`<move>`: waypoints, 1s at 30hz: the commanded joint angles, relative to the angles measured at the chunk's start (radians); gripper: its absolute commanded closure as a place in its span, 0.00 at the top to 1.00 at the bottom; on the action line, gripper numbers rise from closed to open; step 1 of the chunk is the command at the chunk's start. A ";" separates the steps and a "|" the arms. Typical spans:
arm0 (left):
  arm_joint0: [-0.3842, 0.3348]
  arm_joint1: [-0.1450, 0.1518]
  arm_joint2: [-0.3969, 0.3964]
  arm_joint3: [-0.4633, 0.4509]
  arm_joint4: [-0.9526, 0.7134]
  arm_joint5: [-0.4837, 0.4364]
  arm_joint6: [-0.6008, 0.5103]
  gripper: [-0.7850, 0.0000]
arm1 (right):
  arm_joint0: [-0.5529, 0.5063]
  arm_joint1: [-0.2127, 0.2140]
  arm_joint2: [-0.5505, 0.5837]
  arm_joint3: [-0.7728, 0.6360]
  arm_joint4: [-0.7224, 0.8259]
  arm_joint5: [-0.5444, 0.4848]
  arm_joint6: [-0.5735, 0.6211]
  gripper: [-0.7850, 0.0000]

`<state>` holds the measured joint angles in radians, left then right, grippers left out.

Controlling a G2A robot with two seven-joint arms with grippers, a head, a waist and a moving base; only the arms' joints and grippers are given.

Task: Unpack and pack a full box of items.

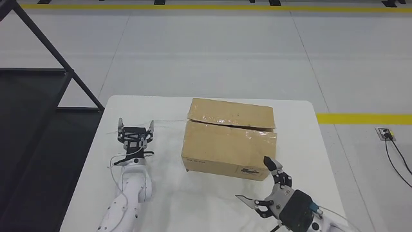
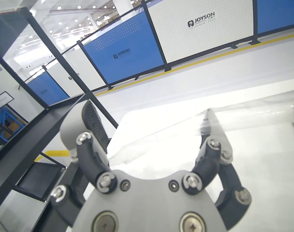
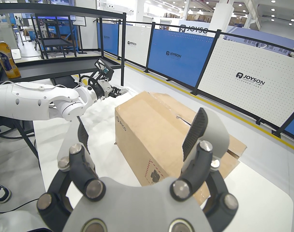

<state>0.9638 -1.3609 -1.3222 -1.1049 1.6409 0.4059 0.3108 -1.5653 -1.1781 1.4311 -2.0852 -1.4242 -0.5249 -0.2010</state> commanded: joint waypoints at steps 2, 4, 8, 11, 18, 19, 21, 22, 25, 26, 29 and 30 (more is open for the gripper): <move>-0.001 -0.003 0.002 0.018 -0.006 -0.009 -0.019 1.00 | 0.007 0.001 -0.002 0.002 0.002 -0.007 0.003 1.00; -0.006 -0.004 0.002 0.031 -0.020 -0.031 -0.030 1.00 | 0.011 0.002 -0.002 0.005 0.003 -0.010 0.004 1.00; -0.022 -0.005 -0.004 0.062 -0.030 -0.065 -0.049 1.00 | 0.019 0.003 -0.006 0.016 0.007 -0.017 0.004 1.00; -0.028 -0.004 -0.010 0.074 -0.031 -0.075 -0.055 1.00 | 0.024 0.004 -0.007 0.022 0.008 -0.020 0.003 1.00; -0.005 0.004 -0.032 0.057 -0.017 -0.138 -0.104 1.00 | 0.023 0.007 0.000 0.032 0.015 -0.025 -0.004 1.00; 0.006 0.006 -0.036 0.047 -0.007 -0.146 -0.116 1.00 | 0.023 0.008 0.002 0.034 0.016 -0.025 -0.004 1.00; 0.026 0.013 -0.049 0.022 0.016 -0.162 -0.142 1.00 | 0.023 0.009 0.005 0.034 0.018 -0.027 -0.006 1.00; 0.037 0.015 -0.054 0.008 0.021 -0.175 -0.153 1.00 | 0.023 0.009 0.007 0.034 0.021 -0.027 -0.006 1.00; 0.066 0.024 -0.073 -0.026 0.051 -0.210 -0.186 1.00 | 0.022 0.010 0.008 0.029 0.021 -0.028 -0.005 1.00; 0.074 0.027 -0.080 -0.038 0.056 -0.215 -0.194 1.00 | 0.023 0.011 0.009 0.029 0.023 -0.029 -0.004 1.00; 0.104 0.032 -0.094 -0.072 0.063 -0.232 -0.206 1.00 | 0.032 0.012 0.006 0.030 0.025 -0.035 0.004 1.00; 0.116 0.033 -0.098 -0.085 0.064 -0.235 -0.208 1.00 | 0.036 0.012 0.004 0.031 0.024 -0.036 0.007 1.00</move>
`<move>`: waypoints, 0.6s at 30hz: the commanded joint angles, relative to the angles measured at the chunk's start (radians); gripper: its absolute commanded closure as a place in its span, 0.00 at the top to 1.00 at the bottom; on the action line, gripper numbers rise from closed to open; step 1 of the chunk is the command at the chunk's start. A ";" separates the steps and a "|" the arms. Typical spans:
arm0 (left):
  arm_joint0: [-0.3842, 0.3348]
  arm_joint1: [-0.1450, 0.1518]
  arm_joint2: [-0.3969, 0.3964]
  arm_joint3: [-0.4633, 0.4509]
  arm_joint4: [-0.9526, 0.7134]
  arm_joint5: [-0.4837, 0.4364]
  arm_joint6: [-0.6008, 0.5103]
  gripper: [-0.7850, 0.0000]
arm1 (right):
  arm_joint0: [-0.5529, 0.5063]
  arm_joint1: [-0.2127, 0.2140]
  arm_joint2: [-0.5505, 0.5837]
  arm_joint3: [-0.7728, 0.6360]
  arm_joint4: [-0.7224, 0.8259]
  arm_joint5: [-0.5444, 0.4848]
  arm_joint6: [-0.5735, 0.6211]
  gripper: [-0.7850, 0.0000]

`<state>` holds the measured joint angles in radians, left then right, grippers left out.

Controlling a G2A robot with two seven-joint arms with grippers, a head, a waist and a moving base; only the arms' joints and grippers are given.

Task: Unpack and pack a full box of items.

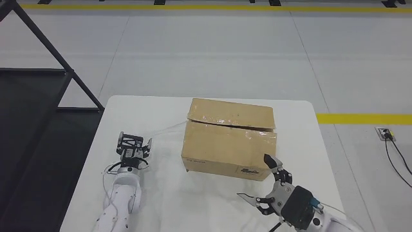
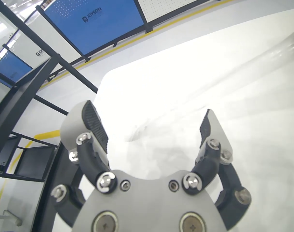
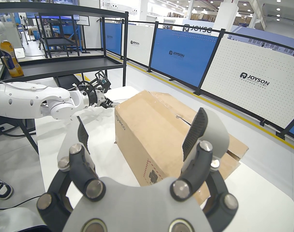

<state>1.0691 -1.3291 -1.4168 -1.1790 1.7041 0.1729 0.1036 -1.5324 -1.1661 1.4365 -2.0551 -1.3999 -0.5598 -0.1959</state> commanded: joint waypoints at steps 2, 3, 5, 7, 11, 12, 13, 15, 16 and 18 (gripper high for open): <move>0.038 0.004 -0.016 -0.039 0.011 0.007 0.002 1.00 | 0.010 0.000 -0.008 0.005 0.001 -0.003 0.008 1.00; 0.054 0.006 -0.022 -0.053 0.016 0.009 0.008 1.00 | 0.015 0.000 -0.011 0.007 0.002 -0.004 0.010 1.00; 0.083 0.010 -0.040 -0.078 0.014 0.003 0.012 1.00 | 0.024 0.001 -0.015 0.011 0.003 -0.007 0.018 1.00; 0.116 0.016 -0.056 -0.106 0.021 -0.019 0.030 1.00 | 0.032 0.001 -0.019 0.008 0.003 -0.008 0.029 1.00; 0.196 0.028 -0.103 -0.175 0.024 -0.066 0.098 1.00 | 0.047 0.004 -0.006 0.001 0.012 -0.022 0.072 1.00; 0.217 0.031 -0.116 -0.197 0.015 -0.075 0.123 1.00 | 0.051 0.005 -0.003 -0.002 0.019 -0.033 0.084 1.00; 0.238 0.033 -0.130 -0.219 0.009 -0.083 0.148 1.00 | 0.057 0.007 0.004 -0.002 0.033 -0.046 0.096 1.00; 0.279 0.038 -0.154 -0.266 -0.002 -0.100 0.197 1.00 | 0.069 0.010 0.020 0.003 0.060 -0.069 0.127 1.00; 0.297 0.040 -0.165 -0.290 -0.011 -0.108 0.219 1.00 | 0.075 0.011 0.025 0.002 0.073 -0.077 0.148 1.00; 0.332 0.043 -0.182 -0.337 -0.037 -0.147 0.263 1.00 | 0.090 0.015 0.036 -0.001 0.088 -0.103 0.210 1.00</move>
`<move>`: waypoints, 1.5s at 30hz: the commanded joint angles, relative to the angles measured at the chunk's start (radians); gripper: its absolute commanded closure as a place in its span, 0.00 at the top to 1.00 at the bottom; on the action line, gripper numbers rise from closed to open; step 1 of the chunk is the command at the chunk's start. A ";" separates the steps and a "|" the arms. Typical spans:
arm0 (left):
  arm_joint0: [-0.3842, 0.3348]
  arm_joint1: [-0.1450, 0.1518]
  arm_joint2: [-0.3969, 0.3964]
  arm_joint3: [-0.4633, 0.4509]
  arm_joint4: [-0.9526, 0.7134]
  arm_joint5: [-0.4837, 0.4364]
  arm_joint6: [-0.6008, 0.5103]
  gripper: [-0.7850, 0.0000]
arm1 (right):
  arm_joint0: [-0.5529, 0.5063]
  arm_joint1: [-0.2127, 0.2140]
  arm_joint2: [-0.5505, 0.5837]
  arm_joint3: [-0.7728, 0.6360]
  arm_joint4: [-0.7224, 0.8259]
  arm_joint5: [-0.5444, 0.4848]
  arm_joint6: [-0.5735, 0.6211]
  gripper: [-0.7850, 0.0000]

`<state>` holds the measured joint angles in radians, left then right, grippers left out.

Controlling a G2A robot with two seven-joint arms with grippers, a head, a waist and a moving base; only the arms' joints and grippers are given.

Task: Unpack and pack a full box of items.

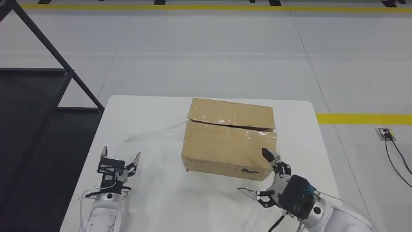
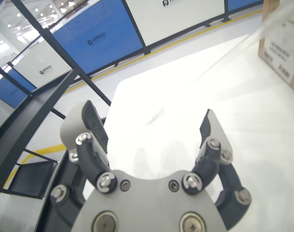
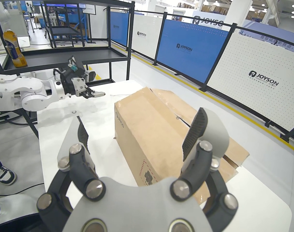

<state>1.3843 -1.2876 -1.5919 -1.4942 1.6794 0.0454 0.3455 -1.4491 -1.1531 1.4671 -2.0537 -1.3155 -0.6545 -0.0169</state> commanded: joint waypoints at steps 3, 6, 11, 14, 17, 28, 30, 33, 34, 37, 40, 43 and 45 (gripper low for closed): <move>0.051 0.007 -0.027 -0.073 -0.020 -0.076 0.052 1.00 | 0.016 0.003 0.007 -0.021 0.010 0.028 0.142 1.00; 0.051 0.007 -0.027 -0.073 -0.020 -0.076 0.052 1.00 | 0.016 0.003 0.007 -0.021 0.010 0.028 0.142 1.00; 0.051 0.007 -0.027 -0.073 -0.020 -0.076 0.052 1.00 | 0.016 0.003 0.007 -0.021 0.010 0.028 0.142 1.00; 0.051 0.007 -0.027 -0.073 -0.020 -0.076 0.052 1.00 | 0.016 0.003 0.007 -0.021 0.010 0.028 0.142 1.00; 0.046 0.008 -0.008 -0.089 -0.007 -0.105 0.041 1.00 | 0.016 0.002 0.001 -0.018 0.011 0.038 0.141 1.00; 0.012 0.013 0.039 -0.112 -0.025 -0.252 -0.043 1.00 | 0.065 0.013 0.108 0.098 0.265 -0.022 0.169 1.00; 0.002 0.013 0.050 -0.108 -0.030 -0.254 -0.052 1.00 | 0.064 0.017 0.128 0.114 0.306 -0.038 0.174 1.00; -0.018 0.009 0.075 -0.109 -0.039 -0.238 -0.089 1.00 | 0.073 0.023 0.147 0.156 0.407 -0.113 0.203 1.00; -0.025 0.008 0.086 -0.110 -0.033 -0.238 -0.105 1.00 | 0.079 0.027 0.153 0.173 0.442 -0.136 0.226 1.00; -0.049 0.004 0.116 -0.111 -0.037 -0.226 -0.145 1.00 | 0.102 0.036 0.162 0.219 0.556 -0.182 0.315 1.00; -0.071 0.002 0.142 -0.105 -0.024 -0.221 -0.168 1.00 | 0.106 0.039 0.170 0.224 0.565 -0.175 0.336 1.00; -0.086 0.000 0.166 -0.098 -0.003 -0.210 -0.183 1.00 | 0.106 0.039 0.170 0.224 0.565 -0.175 0.336 1.00; -0.095 -0.001 0.182 -0.093 0.005 -0.208 -0.188 1.00 | 0.106 0.039 0.170 0.224 0.565 -0.175 0.336 1.00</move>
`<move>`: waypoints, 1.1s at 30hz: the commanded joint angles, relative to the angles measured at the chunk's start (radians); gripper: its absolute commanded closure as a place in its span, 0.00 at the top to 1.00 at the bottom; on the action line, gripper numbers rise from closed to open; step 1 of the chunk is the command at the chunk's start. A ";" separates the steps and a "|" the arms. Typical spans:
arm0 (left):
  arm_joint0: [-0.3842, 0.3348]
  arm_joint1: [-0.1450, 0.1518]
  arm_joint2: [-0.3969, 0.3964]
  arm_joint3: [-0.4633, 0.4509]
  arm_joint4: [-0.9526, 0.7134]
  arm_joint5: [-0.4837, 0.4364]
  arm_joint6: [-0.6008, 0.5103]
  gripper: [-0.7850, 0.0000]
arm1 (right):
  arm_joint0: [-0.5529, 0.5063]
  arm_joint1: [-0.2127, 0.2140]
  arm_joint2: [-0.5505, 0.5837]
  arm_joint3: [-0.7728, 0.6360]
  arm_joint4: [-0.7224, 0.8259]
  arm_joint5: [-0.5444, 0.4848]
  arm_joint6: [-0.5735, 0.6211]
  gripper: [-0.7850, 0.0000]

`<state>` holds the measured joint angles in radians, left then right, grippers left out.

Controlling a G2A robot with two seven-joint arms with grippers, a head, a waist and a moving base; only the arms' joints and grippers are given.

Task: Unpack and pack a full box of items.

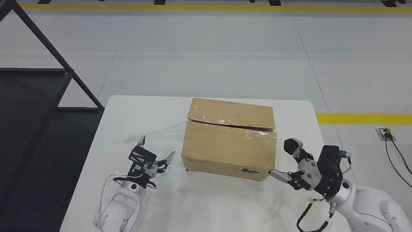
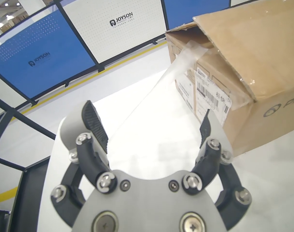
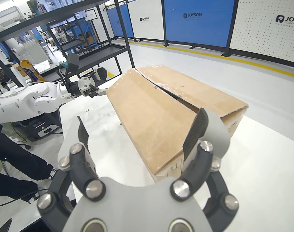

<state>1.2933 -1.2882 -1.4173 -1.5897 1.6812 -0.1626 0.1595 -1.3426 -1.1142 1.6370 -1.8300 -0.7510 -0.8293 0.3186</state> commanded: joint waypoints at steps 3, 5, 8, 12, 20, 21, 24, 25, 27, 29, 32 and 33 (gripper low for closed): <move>-0.016 -0.003 0.027 0.011 0.012 0.005 -0.012 1.00 | 0.000 0.000 0.000 0.000 0.000 0.000 0.000 1.00; -0.023 -0.004 0.038 0.015 0.018 0.009 -0.019 1.00 | -0.004 0.000 -0.002 0.004 0.008 0.018 -0.009 1.00; -0.030 -0.004 0.051 0.018 0.025 0.007 -0.022 1.00 | 0.005 0.002 0.002 0.033 0.029 0.014 -0.013 1.00; -0.023 -0.004 0.060 0.008 0.030 0.006 -0.019 1.00 | 0.023 0.008 0.010 0.067 0.057 -0.005 -0.007 1.00; 0.011 -0.001 0.054 -0.027 0.024 0.005 -0.007 1.00 | 0.079 0.022 0.011 0.139 0.117 -0.038 0.060 1.00; 0.015 0.000 0.052 -0.031 0.022 0.006 -0.005 1.00 | 0.090 0.025 0.011 0.151 0.130 -0.043 0.074 1.00; 0.026 0.001 0.043 -0.039 0.012 0.010 0.001 1.00 | 0.123 0.032 0.000 0.186 0.168 -0.060 0.127 1.00; 0.030 0.002 0.038 -0.041 0.005 0.011 0.004 1.00 | 0.138 0.035 -0.003 0.201 0.182 -0.066 0.144 1.00; 0.042 0.003 0.022 -0.046 -0.027 0.004 0.012 1.00 | 0.167 0.040 -0.013 0.235 0.216 -0.073 0.178 1.00; 0.056 0.005 -0.003 -0.053 -0.072 -0.008 0.018 1.00 | 0.201 0.043 -0.025 0.277 0.260 -0.064 0.210 1.00; 0.077 0.009 -0.052 -0.064 -0.131 -0.008 0.037 1.00 | 0.255 0.048 -0.056 0.335 0.352 -0.042 0.269 1.00; 0.086 0.010 -0.064 -0.067 -0.141 -0.005 0.047 1.00 | 0.273 0.049 -0.065 0.358 0.394 -0.031 0.292 1.00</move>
<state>1.3715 -1.2792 -1.4691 -1.6540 1.5486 -0.1725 0.1970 -1.0857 -1.0661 1.5808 -1.4920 -0.3988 -0.8669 0.5886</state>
